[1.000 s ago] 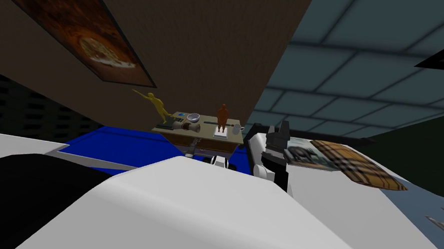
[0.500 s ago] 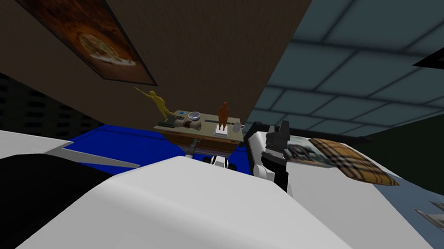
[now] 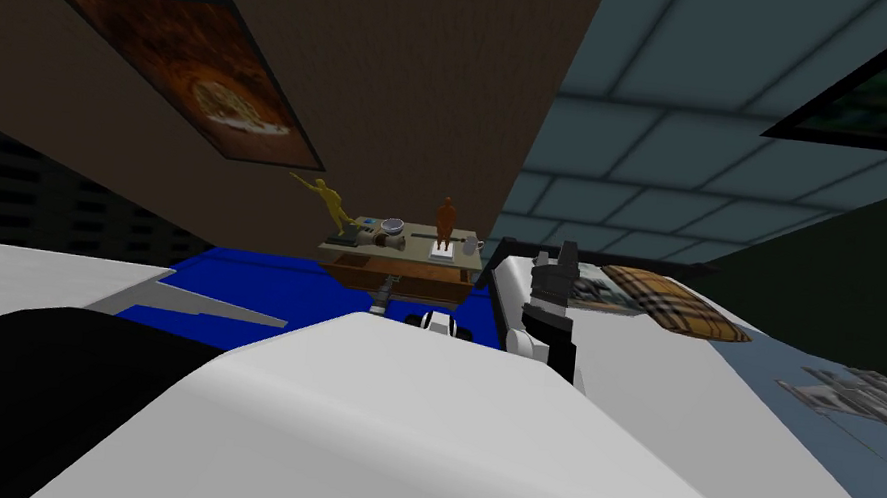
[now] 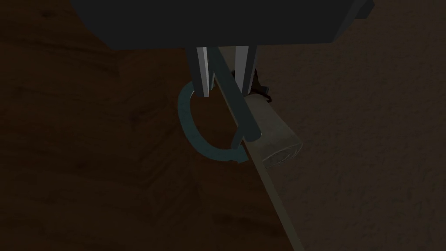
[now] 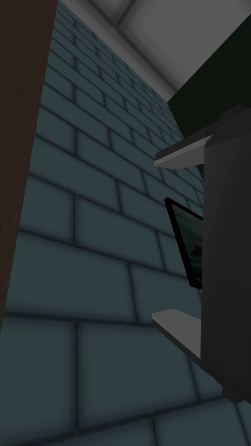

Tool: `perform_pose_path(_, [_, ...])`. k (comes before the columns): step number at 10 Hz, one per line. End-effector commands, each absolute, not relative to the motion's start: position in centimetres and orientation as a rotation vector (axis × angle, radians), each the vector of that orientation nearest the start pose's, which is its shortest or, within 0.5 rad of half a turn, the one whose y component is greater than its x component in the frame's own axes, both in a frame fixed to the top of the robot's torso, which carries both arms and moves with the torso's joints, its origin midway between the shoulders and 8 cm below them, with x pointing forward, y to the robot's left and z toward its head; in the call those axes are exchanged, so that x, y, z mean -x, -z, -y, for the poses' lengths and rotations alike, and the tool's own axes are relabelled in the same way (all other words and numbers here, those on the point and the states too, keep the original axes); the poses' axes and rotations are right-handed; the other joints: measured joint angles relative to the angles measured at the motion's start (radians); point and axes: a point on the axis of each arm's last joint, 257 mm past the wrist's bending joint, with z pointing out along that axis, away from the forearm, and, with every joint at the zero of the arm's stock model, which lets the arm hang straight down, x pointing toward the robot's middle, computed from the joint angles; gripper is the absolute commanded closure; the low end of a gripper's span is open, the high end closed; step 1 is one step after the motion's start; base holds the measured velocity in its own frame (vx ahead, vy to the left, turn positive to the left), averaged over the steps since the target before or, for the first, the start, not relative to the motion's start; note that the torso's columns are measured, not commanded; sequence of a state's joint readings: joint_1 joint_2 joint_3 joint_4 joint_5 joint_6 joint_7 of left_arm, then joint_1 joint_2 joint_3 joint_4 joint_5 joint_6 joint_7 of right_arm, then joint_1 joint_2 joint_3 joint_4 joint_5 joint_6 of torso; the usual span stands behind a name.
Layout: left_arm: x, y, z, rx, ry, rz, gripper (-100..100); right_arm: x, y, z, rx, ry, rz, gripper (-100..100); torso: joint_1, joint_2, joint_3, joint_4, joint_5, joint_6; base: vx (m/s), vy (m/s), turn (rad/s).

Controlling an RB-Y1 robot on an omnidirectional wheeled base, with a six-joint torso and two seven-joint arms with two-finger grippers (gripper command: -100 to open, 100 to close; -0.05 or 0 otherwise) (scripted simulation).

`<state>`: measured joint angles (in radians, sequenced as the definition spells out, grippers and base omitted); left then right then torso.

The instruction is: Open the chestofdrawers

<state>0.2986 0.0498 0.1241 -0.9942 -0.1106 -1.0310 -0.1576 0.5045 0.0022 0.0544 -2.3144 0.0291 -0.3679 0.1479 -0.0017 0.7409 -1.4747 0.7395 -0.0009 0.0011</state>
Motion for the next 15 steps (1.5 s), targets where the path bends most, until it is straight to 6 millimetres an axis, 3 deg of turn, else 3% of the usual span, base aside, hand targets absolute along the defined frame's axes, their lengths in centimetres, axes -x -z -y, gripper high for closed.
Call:
perform_pose_path(1, [-37.2, 35.7, -31.3, 0.91, 0.932, -1.132, 100, -36.1, -1.2, 26.1, -0.666, -1.177, -0.739, 0, 0.001, 0.0, 0.001, -0.001, 0.001, 0.0, -0.232, 0.01, -0.084])
perform_pose_path(8, [-42.3, 35.3, -32.5, 0.926, 0.887, -1.107, 100, -36.1, -1.2, 26.1, -0.666, -1.176, -0.739, 0, -0.001, 0.001, 0.0, 0.003, -0.003, -0.002, -0.186, 0.0, -0.067])
perform_pose_path(9, [-43.6, 34.7, -32.7, 0.93, 0.9, -1.118, -100, -36.1, -1.2, 26.1, -0.666, -1.177, -0.739, 0, -0.002, 0.004, 0.002, 0.003, -0.002, -0.001, -0.147, -0.028, 0.016])
perform_pose_path(10, [-43.6, 34.7, -32.7, 0.93, 0.9, -1.118, -100, -36.1, -1.2, 26.1, -0.666, -1.177, -0.739, 0, -0.002, 0.0, 0.001, 0.001, -0.001, -0.001, -0.064, -0.03, 0.035])
perform_pose_path(15, [-47.3, 32.6, -33.5, 0.927, 0.911, -1.124, -100, -36.1, -1.2, 26.1, -0.666, -1.176, -0.739, 0, 0.002, -0.003, -0.001, -0.001, 0.001, -0.001, -0.048, -0.024, 0.022])
